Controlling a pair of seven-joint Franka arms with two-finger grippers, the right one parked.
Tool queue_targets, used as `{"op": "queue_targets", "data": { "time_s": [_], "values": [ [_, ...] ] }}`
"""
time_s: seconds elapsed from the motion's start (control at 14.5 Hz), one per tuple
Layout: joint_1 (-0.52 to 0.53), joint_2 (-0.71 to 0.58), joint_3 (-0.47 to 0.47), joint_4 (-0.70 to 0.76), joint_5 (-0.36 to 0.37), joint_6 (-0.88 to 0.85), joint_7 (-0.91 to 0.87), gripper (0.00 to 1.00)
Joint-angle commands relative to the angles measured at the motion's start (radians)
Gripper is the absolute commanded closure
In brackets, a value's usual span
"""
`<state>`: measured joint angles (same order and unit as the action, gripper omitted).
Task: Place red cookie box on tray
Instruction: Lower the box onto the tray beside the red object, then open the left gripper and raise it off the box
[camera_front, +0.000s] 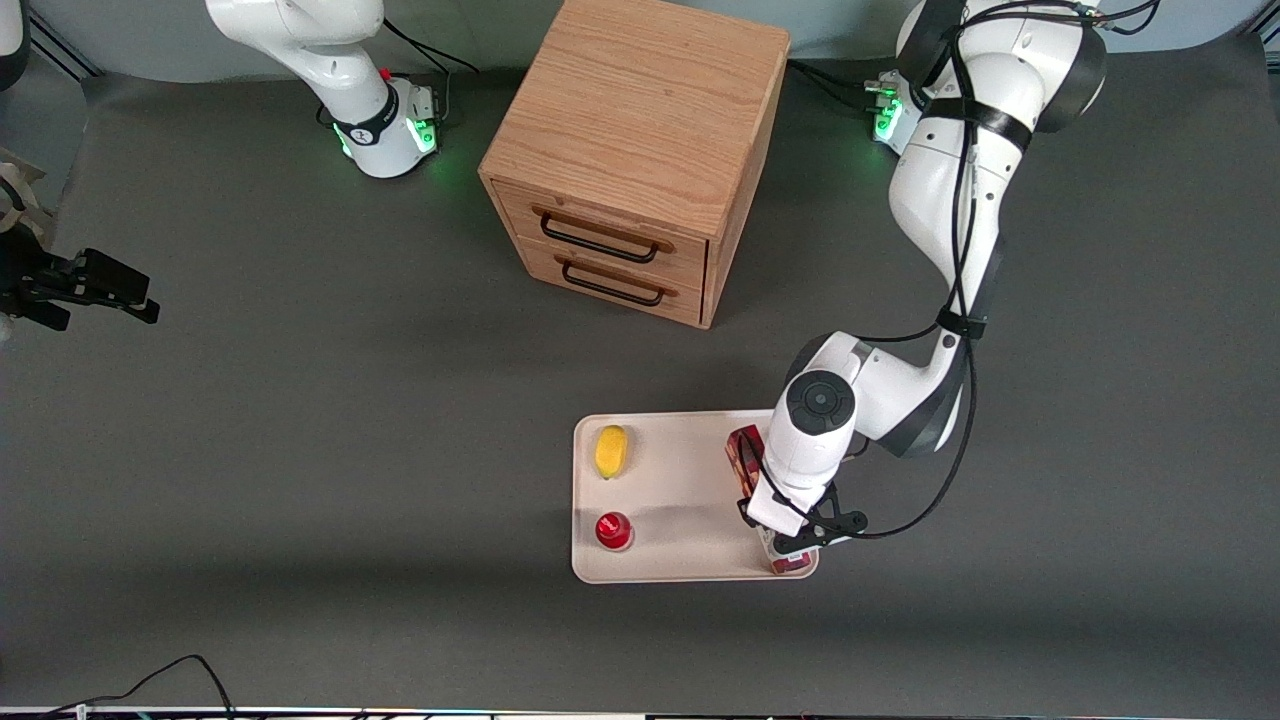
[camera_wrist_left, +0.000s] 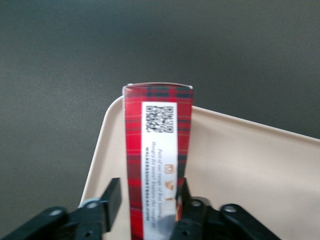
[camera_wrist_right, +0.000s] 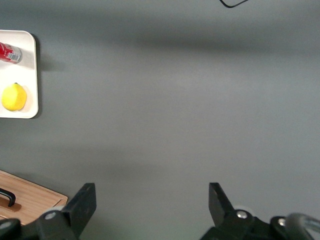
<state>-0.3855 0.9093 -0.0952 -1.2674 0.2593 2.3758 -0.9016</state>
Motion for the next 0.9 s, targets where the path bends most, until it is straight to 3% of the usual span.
{"op": "queue_targets", "data": {
  "time_s": [0.0,0.14,0.34,0.55,0.83],
  "values": [
    [-0.004,-0.035,0.005,-0.013,0.015,-0.024,-0.028,0.00],
    [-0.006,-0.062,0.000,0.031,-0.005,-0.149,-0.030,0.00],
    [-0.004,-0.086,-0.020,0.178,-0.092,-0.440,-0.025,0.00],
    [0.014,-0.110,-0.056,0.328,-0.100,-0.692,-0.010,0.00],
    [0.129,-0.295,-0.081,0.279,-0.143,-0.859,0.220,0.00]
  ]
}}
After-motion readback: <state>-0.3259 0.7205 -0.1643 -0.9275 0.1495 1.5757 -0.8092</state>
